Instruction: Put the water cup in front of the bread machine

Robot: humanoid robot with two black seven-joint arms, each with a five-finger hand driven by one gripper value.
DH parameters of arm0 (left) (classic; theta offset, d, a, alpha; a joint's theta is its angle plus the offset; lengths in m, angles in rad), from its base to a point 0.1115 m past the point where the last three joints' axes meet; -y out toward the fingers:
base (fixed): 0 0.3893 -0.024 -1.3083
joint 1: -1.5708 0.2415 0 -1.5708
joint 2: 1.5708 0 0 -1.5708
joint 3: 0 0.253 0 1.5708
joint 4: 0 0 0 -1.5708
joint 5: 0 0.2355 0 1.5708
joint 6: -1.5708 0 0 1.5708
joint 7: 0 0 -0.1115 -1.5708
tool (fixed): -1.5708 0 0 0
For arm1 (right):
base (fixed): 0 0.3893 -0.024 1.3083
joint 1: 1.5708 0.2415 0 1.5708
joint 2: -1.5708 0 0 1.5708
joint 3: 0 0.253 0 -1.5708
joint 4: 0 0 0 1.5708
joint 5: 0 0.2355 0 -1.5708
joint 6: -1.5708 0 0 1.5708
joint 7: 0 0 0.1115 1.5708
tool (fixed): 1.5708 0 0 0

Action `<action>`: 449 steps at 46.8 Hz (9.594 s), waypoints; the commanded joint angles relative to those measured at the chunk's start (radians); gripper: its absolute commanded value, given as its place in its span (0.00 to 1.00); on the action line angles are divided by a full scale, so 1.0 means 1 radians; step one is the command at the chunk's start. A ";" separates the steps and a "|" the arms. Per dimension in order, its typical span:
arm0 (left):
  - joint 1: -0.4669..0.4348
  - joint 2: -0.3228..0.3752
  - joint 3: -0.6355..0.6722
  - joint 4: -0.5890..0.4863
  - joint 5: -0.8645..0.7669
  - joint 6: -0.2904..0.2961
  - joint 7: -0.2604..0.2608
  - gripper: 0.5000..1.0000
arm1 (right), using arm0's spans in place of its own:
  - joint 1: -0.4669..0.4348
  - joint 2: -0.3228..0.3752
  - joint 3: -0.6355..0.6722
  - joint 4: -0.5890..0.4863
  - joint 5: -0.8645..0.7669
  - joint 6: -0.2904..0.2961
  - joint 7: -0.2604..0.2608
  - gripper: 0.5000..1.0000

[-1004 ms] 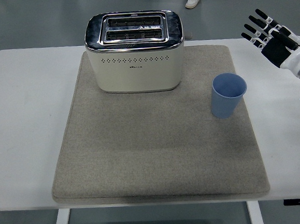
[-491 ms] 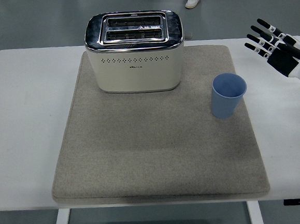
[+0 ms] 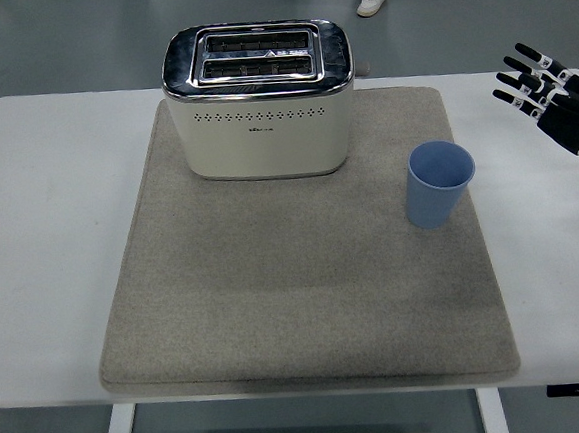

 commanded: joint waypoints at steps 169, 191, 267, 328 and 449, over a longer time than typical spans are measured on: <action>-0.001 0.000 0.000 -0.001 0.000 -0.001 0.000 1.00 | -0.278 0.058 0.219 0.376 -0.609 0.000 0.084 0.86; 0.001 0.000 0.000 -0.001 0.000 0.000 0.000 1.00 | -0.279 0.071 0.233 0.376 -0.650 0.000 0.117 0.86; -0.001 0.000 0.000 0.000 0.000 0.000 -0.001 1.00 | -0.283 0.124 0.222 0.359 -0.807 0.000 0.178 0.86; -0.001 0.000 0.000 0.000 0.000 0.000 0.000 1.00 | -0.178 0.245 0.207 0.347 -0.813 0.000 0.166 0.52; -0.001 0.000 0.000 0.000 0.000 0.000 0.000 1.00 | -0.056 0.496 -0.029 0.205 -0.854 -0.327 0.164 0.85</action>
